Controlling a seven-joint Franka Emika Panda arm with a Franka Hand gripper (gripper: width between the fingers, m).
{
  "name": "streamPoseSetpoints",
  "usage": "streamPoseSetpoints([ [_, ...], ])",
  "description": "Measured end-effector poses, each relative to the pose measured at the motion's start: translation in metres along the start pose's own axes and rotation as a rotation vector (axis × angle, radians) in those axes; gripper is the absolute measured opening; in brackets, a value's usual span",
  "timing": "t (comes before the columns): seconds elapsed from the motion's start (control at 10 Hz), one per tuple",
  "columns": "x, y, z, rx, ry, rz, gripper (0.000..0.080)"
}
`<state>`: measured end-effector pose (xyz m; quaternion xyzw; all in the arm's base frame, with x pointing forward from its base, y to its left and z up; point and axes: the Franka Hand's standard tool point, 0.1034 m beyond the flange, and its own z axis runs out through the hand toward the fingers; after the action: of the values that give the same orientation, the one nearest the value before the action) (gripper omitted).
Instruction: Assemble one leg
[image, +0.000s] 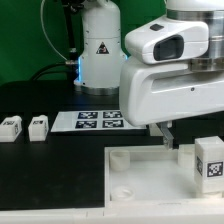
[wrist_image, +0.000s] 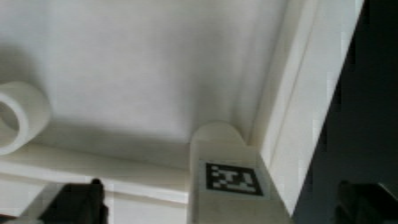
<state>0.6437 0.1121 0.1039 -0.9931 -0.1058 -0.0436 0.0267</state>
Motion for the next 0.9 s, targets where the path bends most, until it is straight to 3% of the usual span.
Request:
streamPoseSetpoints([
  [0.3, 0.000, 0.000, 0.000, 0.000, 0.000, 0.000, 0.0649],
  [0.4, -0.028, 0.002, 0.011, 0.011, -0.142, 0.005, 0.0649],
  [0.5, -0.027, -0.002, 0.014, 0.018, -0.188, 0.055, 0.0649],
  [0.6, -0.012, -0.007, 0.015, 0.023, -0.150, 0.190, 0.0649],
  [0.9, -0.013, -0.015, 0.017, 0.007, -0.155, 0.469, 0.0649],
])
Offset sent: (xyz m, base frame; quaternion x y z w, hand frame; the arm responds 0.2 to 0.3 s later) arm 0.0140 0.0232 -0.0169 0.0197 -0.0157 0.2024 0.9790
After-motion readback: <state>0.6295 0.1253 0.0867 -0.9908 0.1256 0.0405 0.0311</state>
